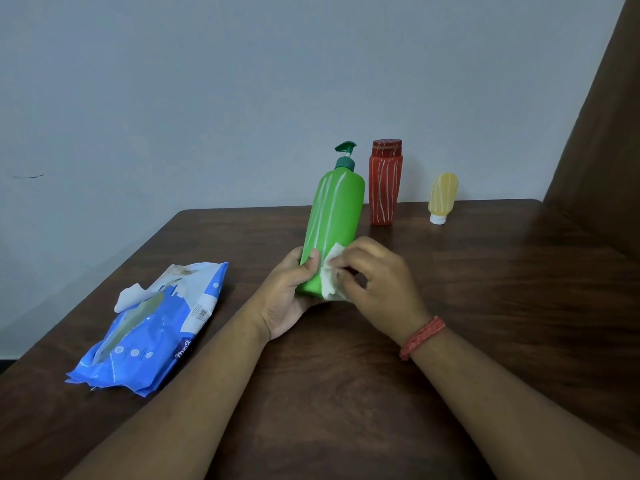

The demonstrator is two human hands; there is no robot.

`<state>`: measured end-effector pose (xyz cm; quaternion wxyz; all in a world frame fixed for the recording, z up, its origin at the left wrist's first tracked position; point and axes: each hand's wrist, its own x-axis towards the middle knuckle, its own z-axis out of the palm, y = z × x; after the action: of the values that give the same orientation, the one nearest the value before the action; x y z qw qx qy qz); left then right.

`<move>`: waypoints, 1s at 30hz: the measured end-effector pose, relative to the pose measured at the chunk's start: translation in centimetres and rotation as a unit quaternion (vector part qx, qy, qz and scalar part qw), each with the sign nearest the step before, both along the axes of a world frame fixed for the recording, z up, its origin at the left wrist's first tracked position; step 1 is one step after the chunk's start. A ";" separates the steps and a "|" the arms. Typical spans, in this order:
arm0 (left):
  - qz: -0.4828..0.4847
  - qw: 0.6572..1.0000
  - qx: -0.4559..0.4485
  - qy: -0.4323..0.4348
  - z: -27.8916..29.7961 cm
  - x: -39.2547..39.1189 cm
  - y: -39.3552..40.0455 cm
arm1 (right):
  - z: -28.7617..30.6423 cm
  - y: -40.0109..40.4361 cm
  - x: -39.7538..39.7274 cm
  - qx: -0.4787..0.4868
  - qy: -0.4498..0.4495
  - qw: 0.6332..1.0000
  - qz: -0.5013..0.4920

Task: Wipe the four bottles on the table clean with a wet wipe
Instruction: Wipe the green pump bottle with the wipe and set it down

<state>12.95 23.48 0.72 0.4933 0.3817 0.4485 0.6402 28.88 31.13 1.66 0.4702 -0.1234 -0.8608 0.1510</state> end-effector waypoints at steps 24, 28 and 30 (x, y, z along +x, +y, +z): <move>-0.011 0.959 0.000 0.282 0.1 1.5 -0.4 | 2.6 3.5 2.8 -0.059 0.195 0.961 -0.188; -0.023 0.933 0.003 0.360 0.5 1.7 -0.7 | 3.2 3.9 3.4 -0.085 0.244 0.944 -0.207; -0.023 0.922 0.004 0.386 0.7 1.8 -0.8 | 3.5 3.9 3.6 -0.080 0.244 0.943 -0.213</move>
<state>14.77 22.66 1.44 0.2951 0.6109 0.5931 0.4336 32.51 35.01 5.17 0.6753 -0.3002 -0.6587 0.1409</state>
